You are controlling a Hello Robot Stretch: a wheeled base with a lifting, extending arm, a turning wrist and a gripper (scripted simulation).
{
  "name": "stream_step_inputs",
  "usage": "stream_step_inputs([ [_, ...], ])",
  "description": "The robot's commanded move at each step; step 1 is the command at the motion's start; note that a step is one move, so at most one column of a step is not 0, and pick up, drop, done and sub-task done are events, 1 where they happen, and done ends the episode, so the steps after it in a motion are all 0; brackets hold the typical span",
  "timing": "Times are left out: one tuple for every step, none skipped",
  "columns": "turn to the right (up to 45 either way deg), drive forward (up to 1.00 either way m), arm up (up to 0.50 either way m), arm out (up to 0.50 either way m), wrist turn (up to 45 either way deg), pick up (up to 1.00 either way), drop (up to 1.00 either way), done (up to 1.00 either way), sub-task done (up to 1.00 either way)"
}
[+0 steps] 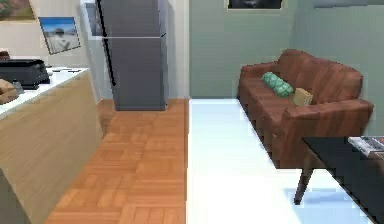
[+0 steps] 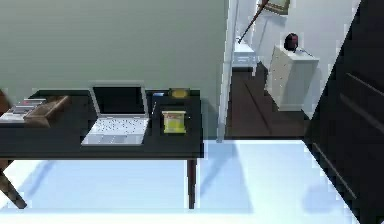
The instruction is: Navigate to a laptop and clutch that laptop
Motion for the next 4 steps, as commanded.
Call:
stream_step_inputs([
  [45.0, 0.00, 0.00, 0.00, 0.0, 0.00, 0.00, 0.00, 0.00],
  [45.0, 0.00, 0.00, 0.00, 0.0, 0.00, 0.00, 0.00, 0.00],
  [0.0, 0.15, 0.00, 0.00, 0.0, 0.00, 0.00, 0.00, 0.00],
  [-45.0, 0.00, 0.00, 0.00, 0.0, 0.00, 0.00, 0.00, 0.00],
])
